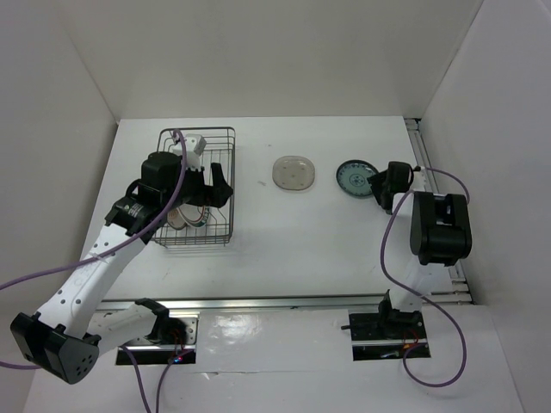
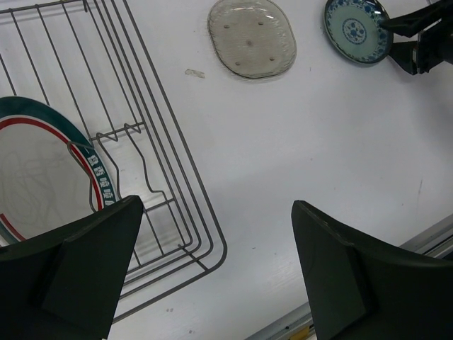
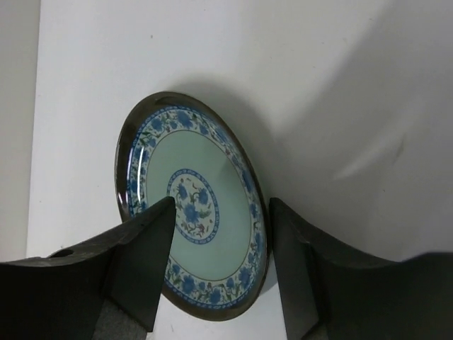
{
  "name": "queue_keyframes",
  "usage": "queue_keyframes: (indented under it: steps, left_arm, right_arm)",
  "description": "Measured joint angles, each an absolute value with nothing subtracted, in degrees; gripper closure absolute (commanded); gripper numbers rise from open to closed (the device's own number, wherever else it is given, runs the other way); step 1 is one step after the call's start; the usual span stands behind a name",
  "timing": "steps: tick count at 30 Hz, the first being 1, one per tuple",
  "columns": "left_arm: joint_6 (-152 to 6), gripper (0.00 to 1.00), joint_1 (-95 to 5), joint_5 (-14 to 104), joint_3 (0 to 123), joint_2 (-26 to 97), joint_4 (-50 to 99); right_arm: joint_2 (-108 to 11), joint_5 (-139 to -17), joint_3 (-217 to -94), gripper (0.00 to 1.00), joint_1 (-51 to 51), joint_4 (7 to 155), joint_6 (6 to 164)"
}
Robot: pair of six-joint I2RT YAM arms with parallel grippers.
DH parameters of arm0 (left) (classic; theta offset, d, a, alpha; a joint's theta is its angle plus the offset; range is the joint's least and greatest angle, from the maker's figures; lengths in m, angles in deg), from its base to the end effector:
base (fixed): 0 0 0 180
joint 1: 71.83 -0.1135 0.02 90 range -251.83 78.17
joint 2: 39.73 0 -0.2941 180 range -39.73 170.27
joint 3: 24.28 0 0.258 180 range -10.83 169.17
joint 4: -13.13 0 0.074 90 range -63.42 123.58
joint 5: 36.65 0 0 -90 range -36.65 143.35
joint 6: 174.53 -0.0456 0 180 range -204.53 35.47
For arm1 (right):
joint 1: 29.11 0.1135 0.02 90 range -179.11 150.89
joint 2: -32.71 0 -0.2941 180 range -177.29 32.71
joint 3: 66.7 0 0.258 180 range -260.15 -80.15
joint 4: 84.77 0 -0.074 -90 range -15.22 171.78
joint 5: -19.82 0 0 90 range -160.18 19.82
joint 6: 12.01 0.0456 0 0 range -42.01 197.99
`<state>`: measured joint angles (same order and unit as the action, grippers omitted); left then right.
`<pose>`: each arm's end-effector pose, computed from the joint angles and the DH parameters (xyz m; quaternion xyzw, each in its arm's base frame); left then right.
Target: Load the plates into the dish rack
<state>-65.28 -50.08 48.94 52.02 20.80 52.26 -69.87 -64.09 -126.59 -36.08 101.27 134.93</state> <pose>0.2154 -0.0897 0.3923 0.0393 0.8343 -0.2223 0.5029 0.3661 -0.0496 0.1544 0.4925 0.7445 0.1463 0.4264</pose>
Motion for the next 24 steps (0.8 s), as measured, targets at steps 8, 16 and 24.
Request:
queue_keyframes:
  steps: [8,16,24]
  left_arm:
    - [-65.28,0.00,-50.08,48.97,52.02,20.80,52.26]
    - [-65.35,0.00,-50.08,47.09,52.00,21.59,52.04]
    - [-65.98,0.00,-50.08,38.93,52.37,26.81,49.41]
  right_arm:
    - [-72.82,-66.87,-128.53,1.00,-37.56,99.54,133.82]
    - [-73.24,-70.67,-126.35,1.00,-38.33,103.98,135.61]
    - [-60.65,-76.37,-107.14,1.00,-34.39,120.87,135.44]
